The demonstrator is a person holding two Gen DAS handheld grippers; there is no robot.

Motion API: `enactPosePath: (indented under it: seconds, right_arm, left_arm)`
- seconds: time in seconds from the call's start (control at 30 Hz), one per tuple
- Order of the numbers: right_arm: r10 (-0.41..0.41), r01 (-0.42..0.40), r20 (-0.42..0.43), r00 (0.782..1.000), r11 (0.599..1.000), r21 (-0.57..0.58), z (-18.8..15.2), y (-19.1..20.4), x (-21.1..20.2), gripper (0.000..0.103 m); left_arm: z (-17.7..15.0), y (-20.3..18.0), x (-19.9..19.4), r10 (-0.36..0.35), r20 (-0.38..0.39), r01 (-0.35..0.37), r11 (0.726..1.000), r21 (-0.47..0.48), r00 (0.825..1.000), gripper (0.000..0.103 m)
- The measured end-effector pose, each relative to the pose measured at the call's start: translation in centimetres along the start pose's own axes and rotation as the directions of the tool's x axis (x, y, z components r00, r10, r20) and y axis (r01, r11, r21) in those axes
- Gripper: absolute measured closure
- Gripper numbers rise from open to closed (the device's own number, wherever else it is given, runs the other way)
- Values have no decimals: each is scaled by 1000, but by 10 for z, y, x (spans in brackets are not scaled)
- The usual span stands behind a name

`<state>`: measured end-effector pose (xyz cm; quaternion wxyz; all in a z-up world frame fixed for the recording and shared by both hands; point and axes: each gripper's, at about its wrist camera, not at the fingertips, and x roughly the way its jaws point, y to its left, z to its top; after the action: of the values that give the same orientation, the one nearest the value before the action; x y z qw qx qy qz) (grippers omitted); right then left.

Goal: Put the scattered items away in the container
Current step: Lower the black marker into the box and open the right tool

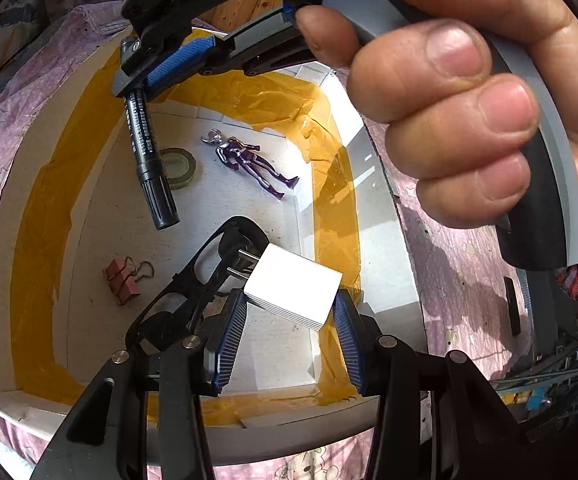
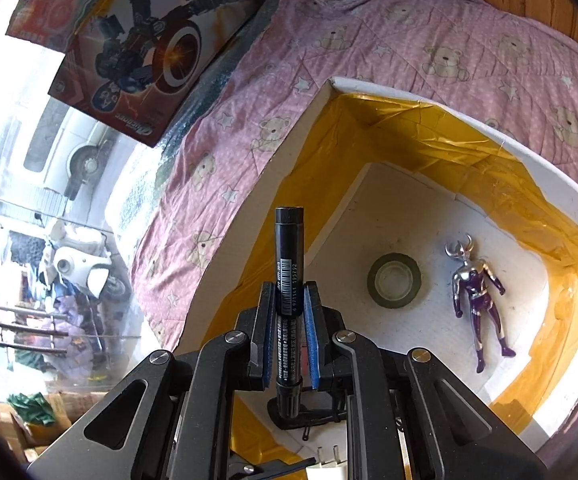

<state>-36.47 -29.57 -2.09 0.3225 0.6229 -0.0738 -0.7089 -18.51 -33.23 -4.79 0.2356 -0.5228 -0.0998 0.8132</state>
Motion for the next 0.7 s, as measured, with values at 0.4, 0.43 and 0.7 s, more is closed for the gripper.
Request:
enactPosePath:
  seconds: [0.4,0.43,0.7]
  right_arm:
    - [-3,5,-40,999,999,52,16,-6,15,89]
    - [-6,8,-52,999,999,34,16,-5,15,89]
    - [-79,75,-70,994,995,-58,18,-6,11,89]
  left_arm:
    - [14,27,3,3,-38,-5,998,-56,999,57]
    - [15,28,5,-5,-56,1,998,-57,998,57]
    - [8,11,24,-43,-162,48,999,22,986,57]
